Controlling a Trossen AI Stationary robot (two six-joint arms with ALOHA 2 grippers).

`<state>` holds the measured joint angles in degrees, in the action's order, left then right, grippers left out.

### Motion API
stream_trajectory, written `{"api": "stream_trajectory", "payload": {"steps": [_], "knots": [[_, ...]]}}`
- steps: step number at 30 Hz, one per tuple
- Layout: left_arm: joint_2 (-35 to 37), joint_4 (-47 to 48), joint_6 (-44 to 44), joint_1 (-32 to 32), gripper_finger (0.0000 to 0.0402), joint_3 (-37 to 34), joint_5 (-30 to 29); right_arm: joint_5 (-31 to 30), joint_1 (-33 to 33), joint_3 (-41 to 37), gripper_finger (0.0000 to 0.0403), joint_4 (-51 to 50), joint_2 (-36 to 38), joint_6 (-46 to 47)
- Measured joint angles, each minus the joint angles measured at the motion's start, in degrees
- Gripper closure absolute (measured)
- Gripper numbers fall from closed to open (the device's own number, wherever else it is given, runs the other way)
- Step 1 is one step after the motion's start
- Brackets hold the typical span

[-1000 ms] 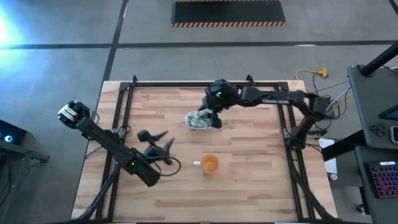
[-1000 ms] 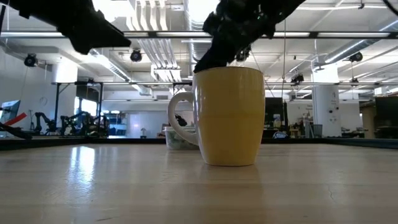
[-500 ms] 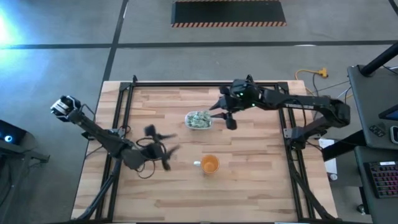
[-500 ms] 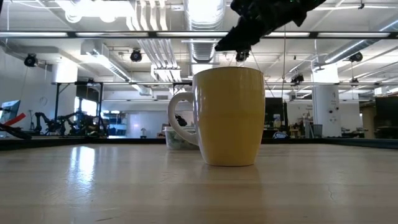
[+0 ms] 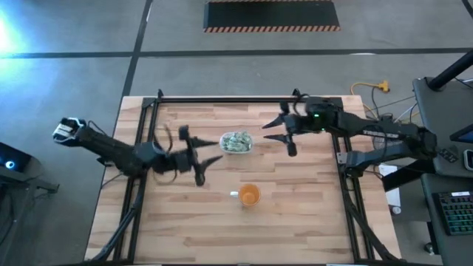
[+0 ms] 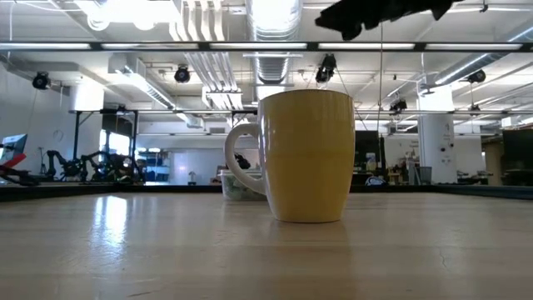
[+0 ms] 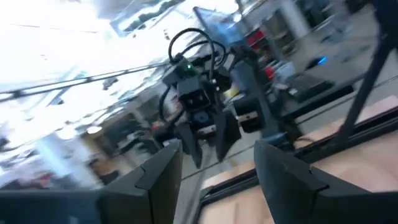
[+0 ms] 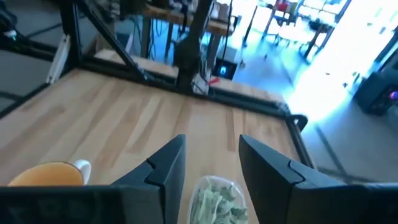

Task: Pick and place Stevia / Truvia into bins
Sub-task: Return to Home Position

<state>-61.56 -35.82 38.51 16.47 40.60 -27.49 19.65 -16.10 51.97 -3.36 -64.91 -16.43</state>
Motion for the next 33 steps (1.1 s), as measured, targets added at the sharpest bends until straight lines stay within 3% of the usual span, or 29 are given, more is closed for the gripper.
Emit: {"api": "stream_trajectory", "payload": {"steps": [4,12,19,33], "knots": [[2.6,4.6,-7.0,-9.9,0.0219,0.0,13.4,0.1,0.1,-3.8,0.0267,2.0,5.7,1.3],[3.6,9.4,-15.3,-23.6,0.0219,-1.3,26.3,0.0,0.1,-15.9,0.0265,11.5,17.1,5.3],[7.2,7.4,-19.4,-28.9,0.0219,-8.7,27.7,-0.1,0.1,-27.3,0.0268,18.4,25.4,9.6],[30.2,1.0,-28.6,-28.4,0.0219,-30.3,28.0,-0.3,0.1,-42.7,0.0268,31.1,34.5,16.4]]}}
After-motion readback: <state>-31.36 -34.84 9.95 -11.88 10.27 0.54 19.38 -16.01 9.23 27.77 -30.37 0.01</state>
